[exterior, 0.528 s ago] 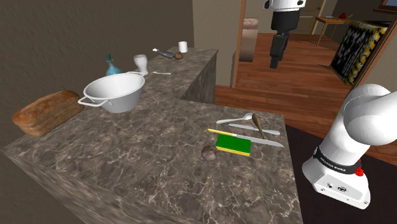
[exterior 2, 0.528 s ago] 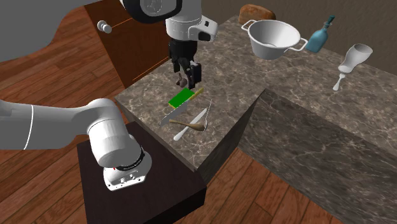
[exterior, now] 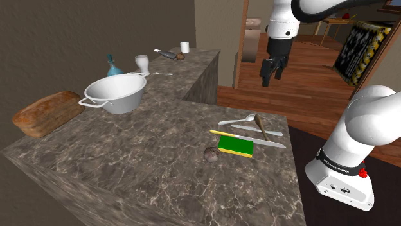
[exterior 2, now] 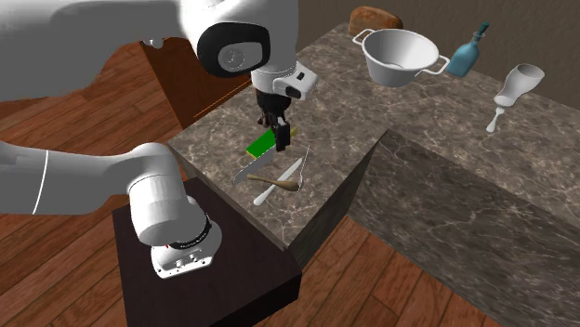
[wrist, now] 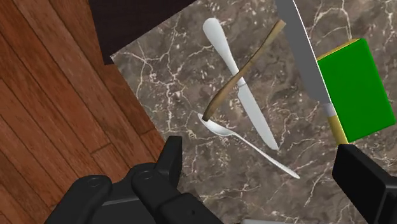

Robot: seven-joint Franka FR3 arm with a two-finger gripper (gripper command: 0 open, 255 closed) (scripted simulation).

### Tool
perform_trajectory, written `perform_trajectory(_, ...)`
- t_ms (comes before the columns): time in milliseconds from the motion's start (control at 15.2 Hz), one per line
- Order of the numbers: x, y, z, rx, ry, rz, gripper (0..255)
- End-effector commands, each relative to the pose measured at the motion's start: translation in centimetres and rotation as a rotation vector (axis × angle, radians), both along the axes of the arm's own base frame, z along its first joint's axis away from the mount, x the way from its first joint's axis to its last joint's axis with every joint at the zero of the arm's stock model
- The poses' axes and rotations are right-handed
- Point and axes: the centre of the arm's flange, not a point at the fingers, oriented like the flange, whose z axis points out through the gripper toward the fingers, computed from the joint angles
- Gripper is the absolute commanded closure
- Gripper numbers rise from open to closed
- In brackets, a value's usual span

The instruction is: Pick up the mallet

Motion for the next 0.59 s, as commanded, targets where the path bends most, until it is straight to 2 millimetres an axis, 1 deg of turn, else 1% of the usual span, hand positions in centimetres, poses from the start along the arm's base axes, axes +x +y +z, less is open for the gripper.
perform_trajectory(0,-0.1,-0.2,-3.0,-0.01,-0.011,-0.098,0)
perform_trajectory(528,0.6,-1.1,-13.4,-0.049,-0.047,-0.468,0)
